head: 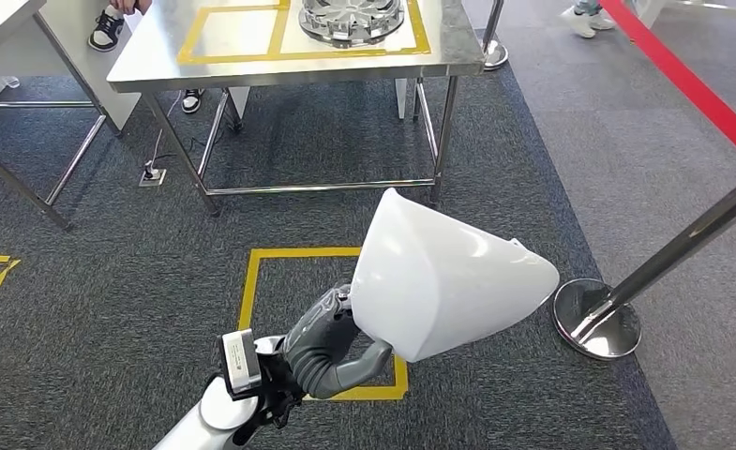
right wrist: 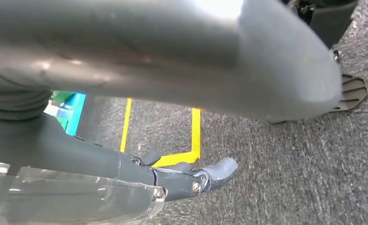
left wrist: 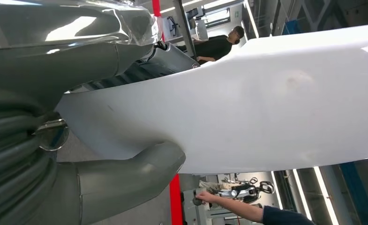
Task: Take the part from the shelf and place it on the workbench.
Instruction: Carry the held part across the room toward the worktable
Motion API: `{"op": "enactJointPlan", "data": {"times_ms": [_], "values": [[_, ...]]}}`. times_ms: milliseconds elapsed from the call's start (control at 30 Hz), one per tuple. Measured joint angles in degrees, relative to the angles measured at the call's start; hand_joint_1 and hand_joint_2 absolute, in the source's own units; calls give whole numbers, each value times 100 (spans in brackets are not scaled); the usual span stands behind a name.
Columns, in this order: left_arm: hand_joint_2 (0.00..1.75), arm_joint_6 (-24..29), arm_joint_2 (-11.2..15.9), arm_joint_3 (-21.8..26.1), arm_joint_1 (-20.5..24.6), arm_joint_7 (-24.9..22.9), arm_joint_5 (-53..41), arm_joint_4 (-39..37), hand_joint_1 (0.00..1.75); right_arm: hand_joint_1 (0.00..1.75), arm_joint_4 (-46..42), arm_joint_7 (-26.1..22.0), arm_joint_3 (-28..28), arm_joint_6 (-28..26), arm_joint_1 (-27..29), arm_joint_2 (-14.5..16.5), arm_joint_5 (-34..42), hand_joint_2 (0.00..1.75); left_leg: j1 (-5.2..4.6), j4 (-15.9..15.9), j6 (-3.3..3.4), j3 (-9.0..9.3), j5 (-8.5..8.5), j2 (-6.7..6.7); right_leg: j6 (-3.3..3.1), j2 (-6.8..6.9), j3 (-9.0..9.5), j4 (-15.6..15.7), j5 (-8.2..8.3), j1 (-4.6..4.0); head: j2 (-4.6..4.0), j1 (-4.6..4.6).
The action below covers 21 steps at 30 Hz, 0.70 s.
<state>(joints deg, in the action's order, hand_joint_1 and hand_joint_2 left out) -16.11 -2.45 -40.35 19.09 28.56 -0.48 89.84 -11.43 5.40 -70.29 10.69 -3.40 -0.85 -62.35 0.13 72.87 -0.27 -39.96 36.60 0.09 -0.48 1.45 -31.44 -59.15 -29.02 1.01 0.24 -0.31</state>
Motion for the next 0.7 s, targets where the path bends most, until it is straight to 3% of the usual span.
{"op": "enactJointPlan", "data": {"times_ms": [67, 133, 167, 267, 333, 400, 467, 500, 533, 600, 633, 667, 700], "values": [[175, 0, 0, 7, 0, -10, 0, 7, 175, 0, 0, 16, 21, -6, 3, 5, -3, 0, -31, -715, 82, 165, -576, 119, 18, 57, 155, 6, -124, -7, 0, 1], [175, -1, 0, 23, 1, -18, -2, 16, 175, 0, -1, 32, 48, -23, -1, 16, -9, 0, -90, -1247, 163, 303, -914, 278, 79, 112, 270, 32, -240, -23, 0, 20], [175, -1, -2, 31, 1, -22, -4, 21, 175, 0, -1, 43, 60, -34, 0, 19, -17, 0, -109, -1346, 197, 324, -965, 305, 121, 141, 328, 39, -267, -29, 0, 27], [175, 0, -12, 40, -1, -36, -15, 42, 175, 0, -2, 75, 86, -58, 3, 18, -60, 0, -63, -1422, 270, 473, -968, 134, 227, 179, 467, -27, -283, -37, -1, 36], [175, -1, -26, 40, 7, -42, -22, 56, 175, 0, -2, 92, 98, -66, -15, 25, -84, 0, -20, -1443, 314, 620, -939, 36, 273, 58, 238, -490, -361, -29, -2, 56], [175, -2, -36, 40, 10, -48, -30, 62, 175, 0, -2, 102, 102, -79, -19, 27, -80, 0, -12, -1446, 348, 680, -869, -65, 314, -67, -254, -1227, -621, -20, -2, 77], [175, -4, -37, 40, -2, -57, -39, 61, 175, 0, -2, 118, 103, -123, 1, 26, -66, 0, -13, -1446, 355, 759, -784, -170, 332, -99, -639, -1560, -859, -19, -2, 82], [175, -5, -37, 40, -6, -61, -43, 61, 175, 0, -2, 126, 102, -152, 6, 30, -60, 0, -14, -1446, 349, 822, -735, -216, 324, -106, -700, -1441, -811, -20, -2, 81], [175, -4, -37, 40, -7, -64, -45, 62, 175, 0, -2, 132, 102, -178, 7, 33, -52, 0, -15, -1446, 338, 898, -678, -248, 306, -113, -673, -1139, -612, -22, -2, 82], [175, -3, -35, 39, -8, -65, -51, 60, 175, 0, -2, 133, 100, -219, 4, 36, -31, 0, -18, -1451, 302, 1024, -561, -281, 251, -136, -520, -391, -17, -35, -2, 78], [175, -2, -34, 39, -9, -67, -54, 58, 175, 0, -2, 137, 99, -234, 2, 34, -20, 0, -18, -1454, 272, 1071, -510, -291, 223, -147, -466, -151, 189, -50, -2, 72], [175, -2, -36, 38, -9, -69, -58, 58, 175, 0, -2, 144, 99, -245, 2, 32, -11, 0, -17, -1461, 235, 1101, -472, -300, 191, -154, -430, -37, 307, -69, -2, 65], [175, -2, -38, 37, -9, -71, -61, 61, 175, 0, -2, 151, 98, -252, 2, 28, -3, 0, -17, -1442, 198, 1146, -464, -305, 159, -155, -415, -24, 308, -86, -2, 57]]}}
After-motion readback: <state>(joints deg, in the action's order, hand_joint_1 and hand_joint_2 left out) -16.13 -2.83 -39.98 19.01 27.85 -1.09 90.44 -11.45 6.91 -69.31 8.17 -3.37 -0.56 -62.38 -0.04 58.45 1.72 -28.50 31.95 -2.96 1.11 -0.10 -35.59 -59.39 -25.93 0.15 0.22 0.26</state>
